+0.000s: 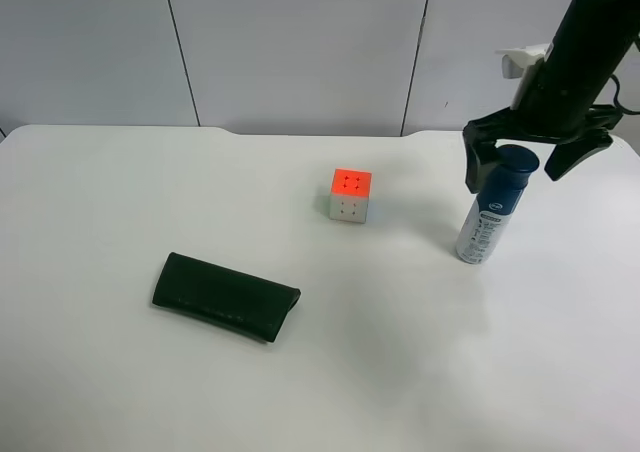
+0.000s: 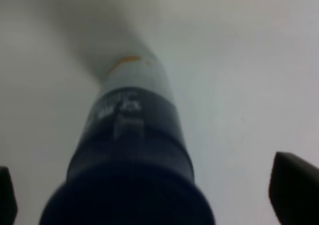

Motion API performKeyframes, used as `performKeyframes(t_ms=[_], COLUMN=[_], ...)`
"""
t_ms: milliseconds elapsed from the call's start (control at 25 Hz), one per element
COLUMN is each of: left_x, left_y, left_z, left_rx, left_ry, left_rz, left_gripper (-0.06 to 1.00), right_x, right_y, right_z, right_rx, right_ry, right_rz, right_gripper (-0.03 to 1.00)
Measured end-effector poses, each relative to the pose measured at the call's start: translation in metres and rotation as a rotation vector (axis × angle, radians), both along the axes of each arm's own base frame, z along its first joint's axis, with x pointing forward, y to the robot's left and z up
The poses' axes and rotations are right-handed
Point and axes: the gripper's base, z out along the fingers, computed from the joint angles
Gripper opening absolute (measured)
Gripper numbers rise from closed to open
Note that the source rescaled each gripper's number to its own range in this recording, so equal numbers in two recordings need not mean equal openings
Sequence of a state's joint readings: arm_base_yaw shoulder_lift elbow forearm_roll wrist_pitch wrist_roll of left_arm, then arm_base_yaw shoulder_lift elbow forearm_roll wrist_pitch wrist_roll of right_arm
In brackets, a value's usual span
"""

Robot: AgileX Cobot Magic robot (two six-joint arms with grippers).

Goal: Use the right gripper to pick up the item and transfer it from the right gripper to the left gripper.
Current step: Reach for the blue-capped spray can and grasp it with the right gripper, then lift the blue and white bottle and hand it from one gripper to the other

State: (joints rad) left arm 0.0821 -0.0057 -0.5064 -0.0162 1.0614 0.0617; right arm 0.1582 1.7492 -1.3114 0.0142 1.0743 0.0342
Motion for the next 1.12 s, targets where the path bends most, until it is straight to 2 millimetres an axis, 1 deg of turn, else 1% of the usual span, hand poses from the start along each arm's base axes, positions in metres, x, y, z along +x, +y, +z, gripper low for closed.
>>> performKeyframes(t_ms=[280,320,360,440,480,520,640,1000,1120], left_x=[0.000,0.000,0.000,0.000,0.000,0.000,0.000,0.000,0.000], left_y=[0.000,0.000,0.000,0.000,0.000,0.000,0.000,0.000,0.000], left_z=[0.000,0.000,0.000,0.000,0.000,0.000,0.000,0.000,0.000], left_rx=[0.000,0.000,0.000,0.000,0.000,0.000,0.000,0.000,0.000], left_ry=[0.000,0.000,0.000,0.000,0.000,0.000,0.000,0.000,0.000], left_rz=[0.000,0.000,0.000,0.000,0.000,0.000,0.000,0.000,0.000], left_gripper=[1.00,1.00,1.00,1.00,1.00,1.00,1.00,1.00,1.00], right_x=[0.009,0.010,0.010,0.010,0.010,0.010,0.010,0.008,0.002], right_y=[0.001,0.002,0.002,0.002,0.002,0.002,0.002,0.004,0.007], right_z=[-0.021,-0.023,-0.024,-0.024,-0.024,-0.024,-0.024,-0.022,-0.012], right_rx=[-0.005,-0.006,-0.006,-0.007,-0.007,-0.008,-0.005,0.014,0.065], right_ry=[0.031,0.037,0.037,0.037,0.037,0.037,0.037,0.049,0.054], right_rz=[0.002,0.002,0.002,0.005,0.009,0.011,0.019,0.015,0.005], right_gripper=[1.00,0.98,0.93,0.77,0.64,0.49,0.00,0.01,0.01])
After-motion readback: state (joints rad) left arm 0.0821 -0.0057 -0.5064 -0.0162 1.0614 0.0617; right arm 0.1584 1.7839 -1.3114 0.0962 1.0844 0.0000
